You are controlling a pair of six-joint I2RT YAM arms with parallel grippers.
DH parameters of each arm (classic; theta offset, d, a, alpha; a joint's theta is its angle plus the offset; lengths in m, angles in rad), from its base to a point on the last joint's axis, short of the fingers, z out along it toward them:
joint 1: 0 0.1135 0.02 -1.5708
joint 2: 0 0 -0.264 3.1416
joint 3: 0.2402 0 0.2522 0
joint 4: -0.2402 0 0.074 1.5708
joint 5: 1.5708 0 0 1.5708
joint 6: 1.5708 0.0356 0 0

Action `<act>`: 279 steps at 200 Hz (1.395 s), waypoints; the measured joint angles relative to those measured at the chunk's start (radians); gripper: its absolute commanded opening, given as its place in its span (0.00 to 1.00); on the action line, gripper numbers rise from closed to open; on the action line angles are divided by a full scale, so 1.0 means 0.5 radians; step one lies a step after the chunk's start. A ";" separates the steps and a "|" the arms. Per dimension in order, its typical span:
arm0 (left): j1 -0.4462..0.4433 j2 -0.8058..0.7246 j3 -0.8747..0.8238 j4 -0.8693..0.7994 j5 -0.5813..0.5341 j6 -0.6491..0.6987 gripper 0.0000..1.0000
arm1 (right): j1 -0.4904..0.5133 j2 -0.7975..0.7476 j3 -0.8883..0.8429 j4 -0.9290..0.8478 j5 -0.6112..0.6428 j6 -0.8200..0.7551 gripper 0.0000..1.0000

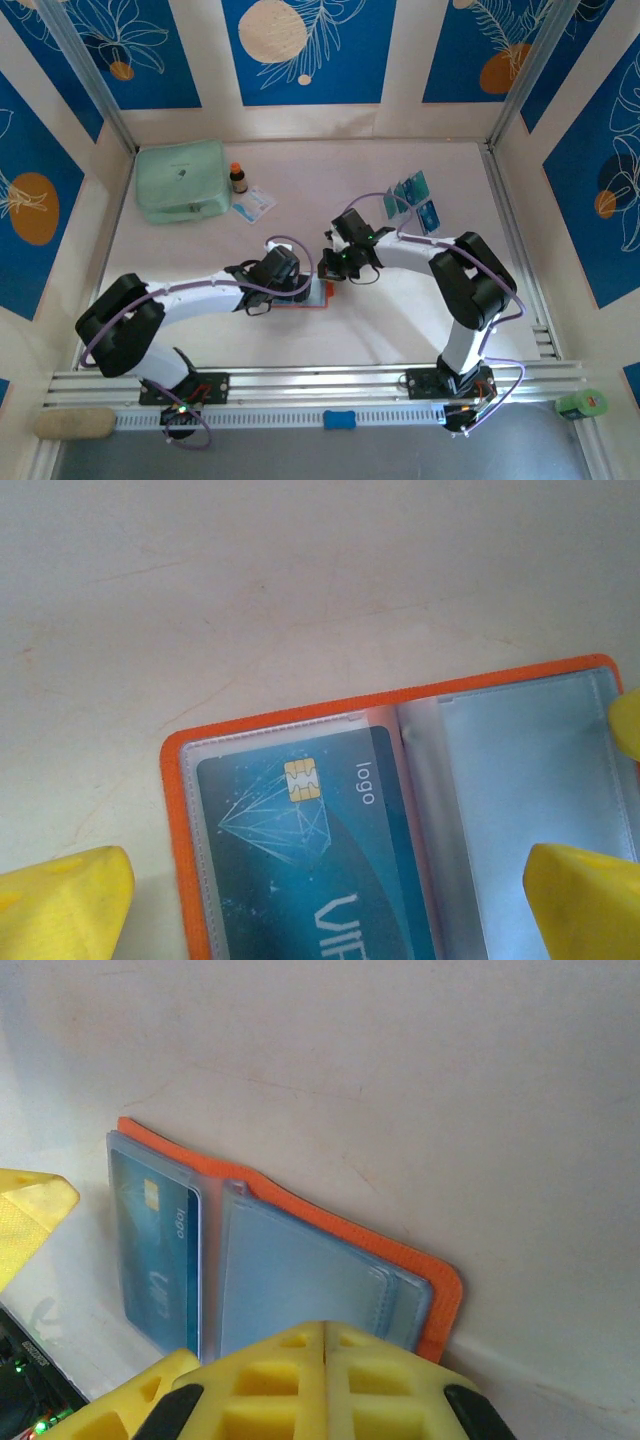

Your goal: Put the credit cards into the card holder

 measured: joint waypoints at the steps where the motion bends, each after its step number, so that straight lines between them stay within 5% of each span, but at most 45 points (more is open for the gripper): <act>1: 0.000 0.000 0.000 -0.001 -0.001 0.001 1.00 | 0.000 0.002 0.001 -0.001 0.000 0.000 0.02; 146: 0.000 0.009 -0.001 -0.021 -0.077 0.044 1.00 | 0.091 0.200 0.124 0.031 -0.012 0.002 0.00; 214: 0.000 0.056 -0.066 0.021 -0.102 0.043 0.89 | 0.091 0.200 0.129 0.024 -0.018 0.002 0.00; 279: -0.001 0.057 -0.106 0.095 -0.101 0.040 0.88 | 0.082 0.081 0.091 -0.002 0.022 0.031 0.13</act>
